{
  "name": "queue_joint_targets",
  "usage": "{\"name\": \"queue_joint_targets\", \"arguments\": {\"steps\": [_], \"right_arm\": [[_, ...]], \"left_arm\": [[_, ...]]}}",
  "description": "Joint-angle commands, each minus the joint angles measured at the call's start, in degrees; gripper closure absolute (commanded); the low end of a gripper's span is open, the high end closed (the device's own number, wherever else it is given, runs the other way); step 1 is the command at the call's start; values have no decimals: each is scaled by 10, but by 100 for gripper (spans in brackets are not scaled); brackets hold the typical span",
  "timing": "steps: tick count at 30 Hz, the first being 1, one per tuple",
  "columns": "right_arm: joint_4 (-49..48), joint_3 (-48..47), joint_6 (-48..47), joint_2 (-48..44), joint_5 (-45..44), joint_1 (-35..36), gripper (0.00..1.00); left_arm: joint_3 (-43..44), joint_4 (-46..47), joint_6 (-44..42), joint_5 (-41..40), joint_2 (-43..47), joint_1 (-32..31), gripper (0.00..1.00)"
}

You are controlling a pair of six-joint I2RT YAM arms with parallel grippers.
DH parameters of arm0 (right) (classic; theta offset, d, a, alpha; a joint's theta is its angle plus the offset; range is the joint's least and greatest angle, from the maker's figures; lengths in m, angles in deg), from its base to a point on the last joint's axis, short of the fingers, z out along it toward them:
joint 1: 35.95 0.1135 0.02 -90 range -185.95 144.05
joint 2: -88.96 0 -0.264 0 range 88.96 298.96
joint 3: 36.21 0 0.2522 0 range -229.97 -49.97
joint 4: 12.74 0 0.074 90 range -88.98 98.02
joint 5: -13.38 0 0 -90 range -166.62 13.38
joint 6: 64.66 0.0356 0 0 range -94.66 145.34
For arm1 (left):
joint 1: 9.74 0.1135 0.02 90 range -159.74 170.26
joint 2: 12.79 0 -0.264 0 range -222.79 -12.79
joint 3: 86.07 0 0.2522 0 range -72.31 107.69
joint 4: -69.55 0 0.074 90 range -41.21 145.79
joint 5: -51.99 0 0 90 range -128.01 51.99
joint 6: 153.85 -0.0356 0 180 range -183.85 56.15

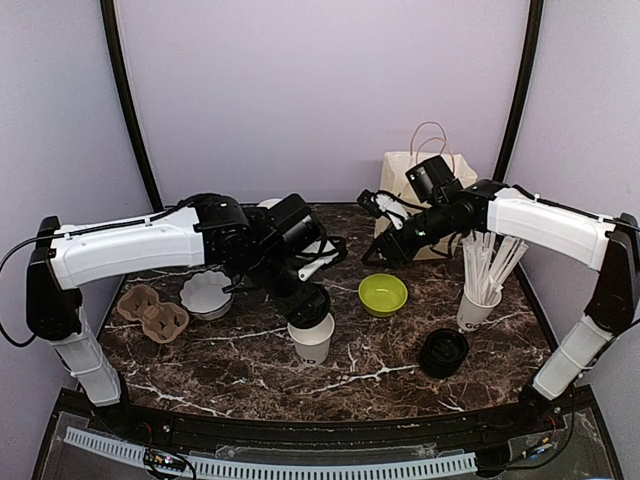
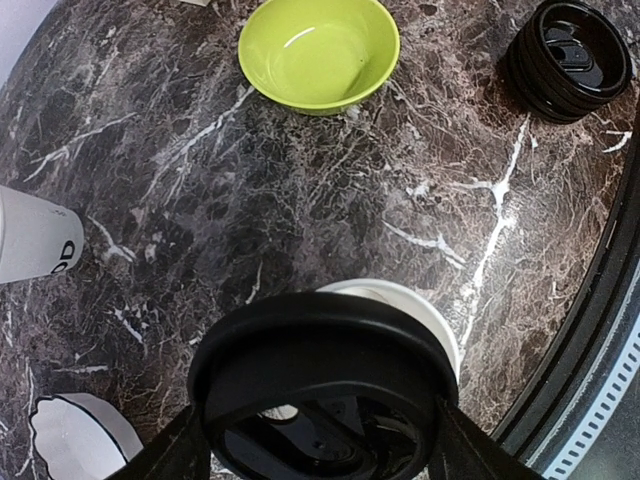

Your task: Pack the takeout coffee

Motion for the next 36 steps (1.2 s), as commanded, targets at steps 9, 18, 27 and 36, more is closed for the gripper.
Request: {"name": "queue_joint_targets", "arguments": {"steps": [9,18,27,36], "right_arm": [[-16,0,-1,2,11,-3,45],[-16,3,-4,4,14,-3,45],[-14,2,-6,8,20,-3,45],[-11,-3,-7,14,22,-3,45]], "left_arm": [[22,-25,-3,30,-31,2,33],[28,-28,-6,37,-44,2,33],[61,-65,1,48,-52,2,35],[70,-78,3,74,-59,2,35]]}}
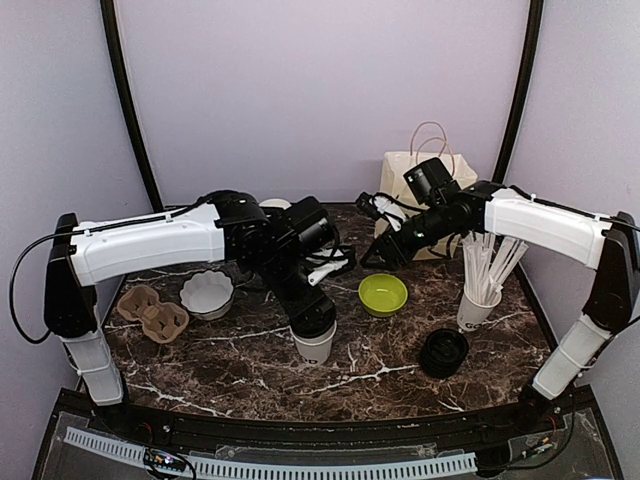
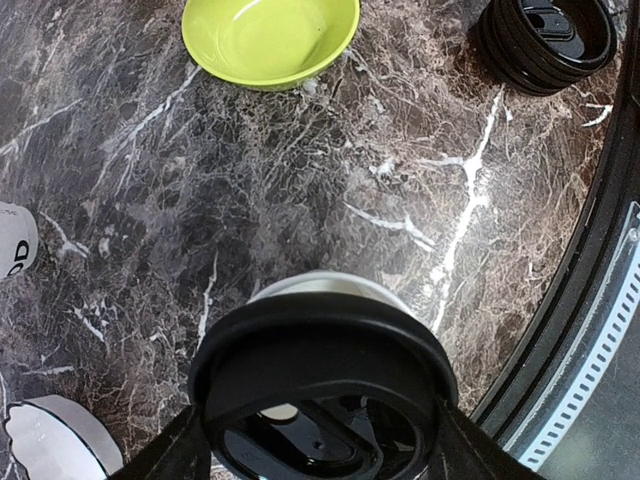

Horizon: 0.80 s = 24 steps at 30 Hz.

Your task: Pack the takeout coffee

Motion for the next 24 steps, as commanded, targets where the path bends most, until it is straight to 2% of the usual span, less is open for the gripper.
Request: {"name": "queue_joint_targets", "arguments": {"steps": [1,15,24], "right_arm": [[-11,-3,-4,7,7,-3,45],[-10,-1,-4,9,10,-3,45],[-5,-10,-5,14,10,-3,45]], "left_arm": [[12,-25,2,19,-6,2,35],[15,-31,-5,34,-32,2,35],[62,-68,5,32,-13,2,35]]}}
